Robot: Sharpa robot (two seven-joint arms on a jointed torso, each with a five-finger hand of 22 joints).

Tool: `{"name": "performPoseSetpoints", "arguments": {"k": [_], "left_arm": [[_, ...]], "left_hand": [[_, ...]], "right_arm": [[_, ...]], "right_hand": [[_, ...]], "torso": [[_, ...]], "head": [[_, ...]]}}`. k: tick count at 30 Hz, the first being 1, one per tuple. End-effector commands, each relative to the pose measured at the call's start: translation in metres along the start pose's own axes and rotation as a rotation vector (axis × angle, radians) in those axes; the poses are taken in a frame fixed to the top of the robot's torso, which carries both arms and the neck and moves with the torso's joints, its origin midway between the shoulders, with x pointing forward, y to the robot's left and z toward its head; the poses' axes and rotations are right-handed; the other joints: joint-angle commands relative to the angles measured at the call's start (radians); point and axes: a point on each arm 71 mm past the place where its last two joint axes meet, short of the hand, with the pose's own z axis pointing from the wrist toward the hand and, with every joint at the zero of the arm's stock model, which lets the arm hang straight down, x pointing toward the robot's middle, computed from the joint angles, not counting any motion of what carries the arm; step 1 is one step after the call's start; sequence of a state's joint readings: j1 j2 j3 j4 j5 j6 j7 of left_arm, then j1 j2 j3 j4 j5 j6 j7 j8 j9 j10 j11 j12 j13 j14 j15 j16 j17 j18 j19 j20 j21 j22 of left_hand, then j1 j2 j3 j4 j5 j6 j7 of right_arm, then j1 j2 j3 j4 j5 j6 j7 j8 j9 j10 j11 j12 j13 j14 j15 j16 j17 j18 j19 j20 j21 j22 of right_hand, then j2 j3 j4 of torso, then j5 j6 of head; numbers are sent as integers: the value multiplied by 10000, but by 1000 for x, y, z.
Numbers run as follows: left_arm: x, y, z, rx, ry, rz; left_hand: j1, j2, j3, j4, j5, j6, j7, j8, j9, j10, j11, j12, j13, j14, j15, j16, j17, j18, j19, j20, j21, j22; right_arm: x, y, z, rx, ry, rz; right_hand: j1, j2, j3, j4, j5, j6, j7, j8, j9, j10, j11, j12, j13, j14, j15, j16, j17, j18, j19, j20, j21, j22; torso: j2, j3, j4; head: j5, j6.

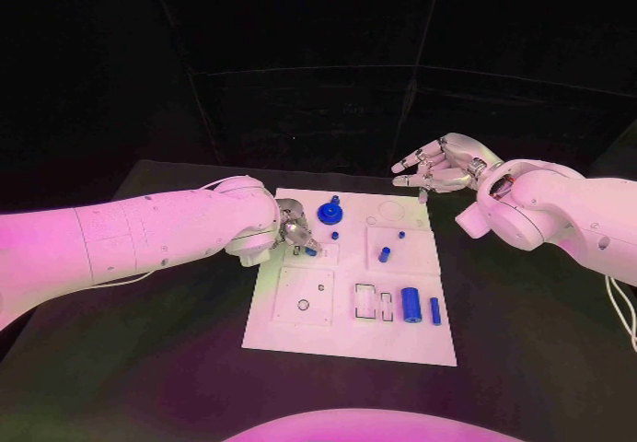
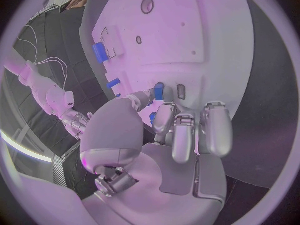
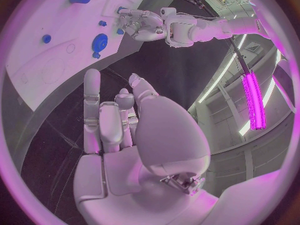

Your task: Assemble the parts on the task board

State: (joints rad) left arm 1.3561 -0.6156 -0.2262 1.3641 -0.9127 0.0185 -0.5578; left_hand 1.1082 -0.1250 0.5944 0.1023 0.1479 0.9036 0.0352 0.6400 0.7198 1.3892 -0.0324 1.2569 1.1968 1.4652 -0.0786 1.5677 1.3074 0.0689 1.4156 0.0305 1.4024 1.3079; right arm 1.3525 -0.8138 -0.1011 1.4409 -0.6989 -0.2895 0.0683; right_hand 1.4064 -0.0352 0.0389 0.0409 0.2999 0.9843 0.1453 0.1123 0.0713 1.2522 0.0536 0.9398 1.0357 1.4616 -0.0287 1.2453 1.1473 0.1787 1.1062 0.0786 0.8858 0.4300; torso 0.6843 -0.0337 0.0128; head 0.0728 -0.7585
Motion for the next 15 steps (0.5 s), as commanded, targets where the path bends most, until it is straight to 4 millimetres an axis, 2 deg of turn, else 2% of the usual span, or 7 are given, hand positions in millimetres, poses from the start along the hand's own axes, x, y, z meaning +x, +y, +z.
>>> {"name": "performPoseSetpoints", "arguments": {"k": [1, 15], "left_arm": [[5, 0, 2, -129, 273, 252], [4, -3, 4, -160, 348, 353]], "left_hand": [[-60, 56, -99, 26, -32, 102, -7, -40, -9, 92, -9, 48, 12, 1056, -53, 31, 2634, -86, 62, -2, 70, 151], [-197, 103, -550, 217, -37, 270, -70, 22, 0, 152, -65, 105, 63, 1056, -102, 31, 2634, -88, 86, -46, 63, 174]], "right_arm": [[0, 2, 0, -61, -30, -18], [0, 2, 0, -39, -25, -14]], "right_hand": [[-80, 13, -11, 43, 22, -49, -15, 34, -7, -82, -14, -52, -8, 200, 47, -23, 5, 49, 17, 47, -56, -9], [-87, 13, -11, 49, 24, -51, -15, 36, -7, -77, -14, -42, 0, 203, 47, -11, 23, 49, 16, 48, -58, -9]], "torso": [[2, -3, -5], [2, -6, 7]], "head": [[-17, -14], [-43, -24]]}}
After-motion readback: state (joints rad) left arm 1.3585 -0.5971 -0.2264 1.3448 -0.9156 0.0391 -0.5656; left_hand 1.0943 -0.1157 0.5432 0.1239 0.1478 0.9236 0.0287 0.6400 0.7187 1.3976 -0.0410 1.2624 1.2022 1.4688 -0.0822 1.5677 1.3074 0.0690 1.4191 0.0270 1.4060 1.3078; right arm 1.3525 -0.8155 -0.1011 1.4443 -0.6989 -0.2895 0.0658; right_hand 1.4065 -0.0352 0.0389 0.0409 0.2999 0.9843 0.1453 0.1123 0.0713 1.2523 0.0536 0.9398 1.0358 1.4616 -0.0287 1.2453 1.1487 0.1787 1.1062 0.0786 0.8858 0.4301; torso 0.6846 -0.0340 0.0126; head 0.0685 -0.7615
